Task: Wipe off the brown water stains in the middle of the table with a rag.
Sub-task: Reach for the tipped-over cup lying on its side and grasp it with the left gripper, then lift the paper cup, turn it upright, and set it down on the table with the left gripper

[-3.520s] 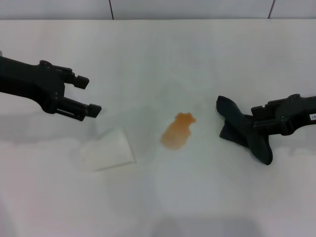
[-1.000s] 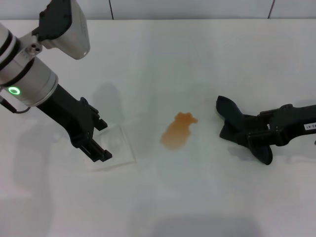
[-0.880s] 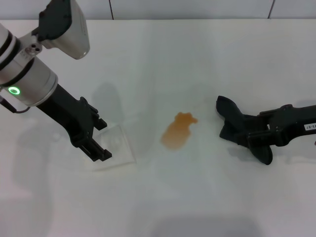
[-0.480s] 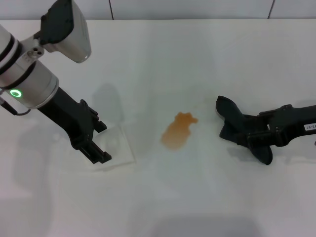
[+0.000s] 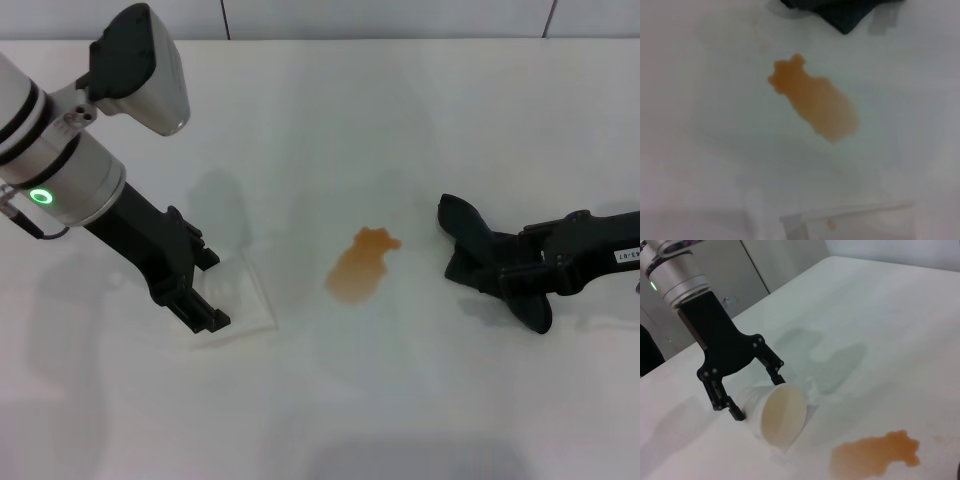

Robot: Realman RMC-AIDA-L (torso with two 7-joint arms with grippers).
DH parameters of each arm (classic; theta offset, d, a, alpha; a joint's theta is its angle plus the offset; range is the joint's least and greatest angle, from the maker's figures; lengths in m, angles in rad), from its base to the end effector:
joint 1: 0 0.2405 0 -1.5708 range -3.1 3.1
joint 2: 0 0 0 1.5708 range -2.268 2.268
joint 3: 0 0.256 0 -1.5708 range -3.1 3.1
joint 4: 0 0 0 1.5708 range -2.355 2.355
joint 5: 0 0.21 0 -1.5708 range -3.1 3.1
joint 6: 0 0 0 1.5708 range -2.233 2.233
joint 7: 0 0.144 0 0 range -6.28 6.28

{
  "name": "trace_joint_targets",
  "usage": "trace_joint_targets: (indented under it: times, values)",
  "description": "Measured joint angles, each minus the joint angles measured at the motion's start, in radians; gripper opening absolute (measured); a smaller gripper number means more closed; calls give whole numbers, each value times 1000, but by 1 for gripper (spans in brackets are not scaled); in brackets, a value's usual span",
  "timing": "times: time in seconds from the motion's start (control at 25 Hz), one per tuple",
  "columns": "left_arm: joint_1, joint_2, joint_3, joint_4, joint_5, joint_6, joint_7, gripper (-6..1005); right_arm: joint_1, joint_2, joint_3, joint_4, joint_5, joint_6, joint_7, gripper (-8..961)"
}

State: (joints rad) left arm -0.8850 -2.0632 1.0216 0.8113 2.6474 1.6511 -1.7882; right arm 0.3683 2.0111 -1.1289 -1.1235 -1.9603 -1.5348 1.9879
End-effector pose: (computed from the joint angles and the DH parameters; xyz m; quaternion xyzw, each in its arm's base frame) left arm -0.1967 0.3731 -0.0134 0.9757 0.1237 -0.1797 0.0178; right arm 0.2414 0.3192 0.0278 -0.9405 0.3085 0.1105 0.0900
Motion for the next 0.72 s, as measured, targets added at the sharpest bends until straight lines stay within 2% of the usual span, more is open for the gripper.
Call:
trace_joint_targets:
  times: [0.32,0.72]
  values:
    - [1,-9,0,-19,-4,-24,9,876,2,0,0,2,0,-1,2,607]
    - [0,-11,0,-38,-10,-49,17,875,-1,0,0,-1,0,-4,2,608]
